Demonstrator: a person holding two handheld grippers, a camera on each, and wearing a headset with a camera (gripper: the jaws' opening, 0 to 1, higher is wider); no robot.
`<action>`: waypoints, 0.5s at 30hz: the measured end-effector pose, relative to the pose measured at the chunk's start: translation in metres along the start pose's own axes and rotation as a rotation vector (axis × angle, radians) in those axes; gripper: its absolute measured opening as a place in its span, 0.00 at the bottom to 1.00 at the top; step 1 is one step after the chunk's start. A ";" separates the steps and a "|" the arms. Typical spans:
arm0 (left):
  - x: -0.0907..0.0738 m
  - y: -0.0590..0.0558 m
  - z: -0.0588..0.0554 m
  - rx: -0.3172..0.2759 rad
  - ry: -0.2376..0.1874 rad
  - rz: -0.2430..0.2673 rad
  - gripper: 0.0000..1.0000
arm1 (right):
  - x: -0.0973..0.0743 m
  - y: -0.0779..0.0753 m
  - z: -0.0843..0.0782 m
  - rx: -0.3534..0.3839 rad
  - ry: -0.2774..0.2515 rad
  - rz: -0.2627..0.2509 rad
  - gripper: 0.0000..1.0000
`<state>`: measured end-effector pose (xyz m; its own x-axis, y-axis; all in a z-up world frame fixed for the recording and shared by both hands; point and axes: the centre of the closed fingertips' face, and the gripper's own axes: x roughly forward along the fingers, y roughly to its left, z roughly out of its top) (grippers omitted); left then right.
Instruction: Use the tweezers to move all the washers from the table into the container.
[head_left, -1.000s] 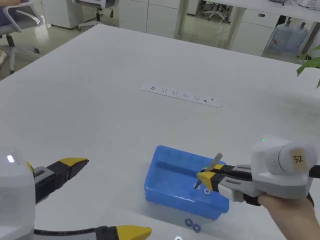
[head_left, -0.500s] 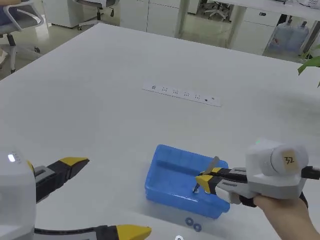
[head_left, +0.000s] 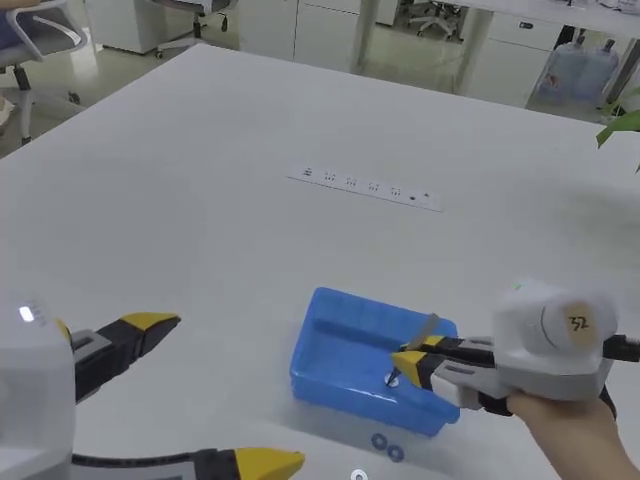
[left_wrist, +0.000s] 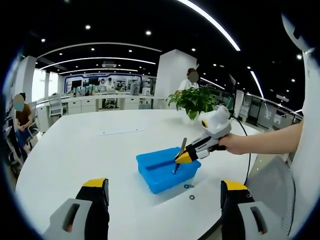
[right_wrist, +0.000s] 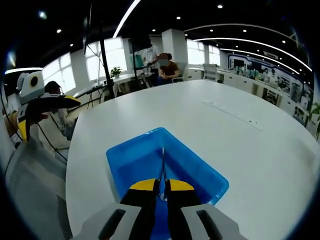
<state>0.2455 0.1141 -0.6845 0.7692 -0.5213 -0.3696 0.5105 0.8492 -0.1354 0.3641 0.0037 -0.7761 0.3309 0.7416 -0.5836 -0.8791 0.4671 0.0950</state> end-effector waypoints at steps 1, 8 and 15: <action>0.000 0.000 0.000 -0.001 0.001 0.001 0.94 | -0.001 0.000 0.000 0.001 -0.007 -0.002 0.04; 0.000 0.002 -0.002 0.000 0.005 -0.005 0.94 | -0.010 -0.002 0.003 0.023 -0.039 -0.021 0.04; 0.002 0.000 -0.002 0.010 0.011 -0.016 0.94 | -0.024 0.003 0.008 0.045 -0.084 -0.038 0.04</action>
<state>0.2466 0.1132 -0.6867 0.7568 -0.5336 -0.3774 0.5262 0.8400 -0.1325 0.3559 -0.0085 -0.7550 0.3928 0.7602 -0.5175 -0.8497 0.5152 0.1119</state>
